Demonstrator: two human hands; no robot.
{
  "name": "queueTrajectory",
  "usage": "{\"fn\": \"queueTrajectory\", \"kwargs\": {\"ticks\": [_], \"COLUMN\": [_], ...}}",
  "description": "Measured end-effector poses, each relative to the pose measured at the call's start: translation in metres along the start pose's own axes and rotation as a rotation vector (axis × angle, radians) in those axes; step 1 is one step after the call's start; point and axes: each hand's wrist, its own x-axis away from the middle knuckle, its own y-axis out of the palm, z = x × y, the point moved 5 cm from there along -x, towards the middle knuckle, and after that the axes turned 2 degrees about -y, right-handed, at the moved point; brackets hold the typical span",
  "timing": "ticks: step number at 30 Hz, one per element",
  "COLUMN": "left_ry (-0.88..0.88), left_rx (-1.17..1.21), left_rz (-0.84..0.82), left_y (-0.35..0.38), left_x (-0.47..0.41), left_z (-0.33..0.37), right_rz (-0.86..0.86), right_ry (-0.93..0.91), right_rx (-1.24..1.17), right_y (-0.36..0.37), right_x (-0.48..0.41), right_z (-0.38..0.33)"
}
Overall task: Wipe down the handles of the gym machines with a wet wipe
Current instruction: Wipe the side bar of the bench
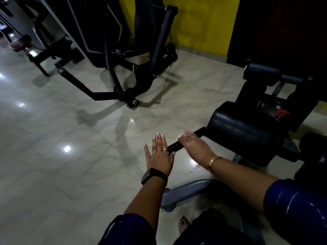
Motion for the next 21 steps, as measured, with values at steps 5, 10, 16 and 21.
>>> {"fn": "queueTrajectory", "kwargs": {"ticks": [5, 10, 16, 21], "left_ry": [0.000, -0.018, -0.005, 0.009], "left_rx": [-0.011, -0.006, 0.012, 0.027], "left_rz": [0.012, -0.058, 0.011, 0.012], "left_y": [0.001, -0.001, -0.001, -0.001], "left_x": [0.001, 0.001, 0.001, 0.001], "left_z": [-0.001, 0.000, 0.000, 0.001], "right_rz": [-0.217, -0.187, -0.215, -0.114], "right_ry": [0.392, 0.231, 0.078, 0.119], "right_rx": [-0.064, -0.307, 0.093, 0.318], "right_y": [0.003, 0.012, 0.012, 0.017], "right_x": [-0.012, -0.026, -0.012, 0.006], "right_z": [0.020, -0.046, 0.010, 0.018]}}
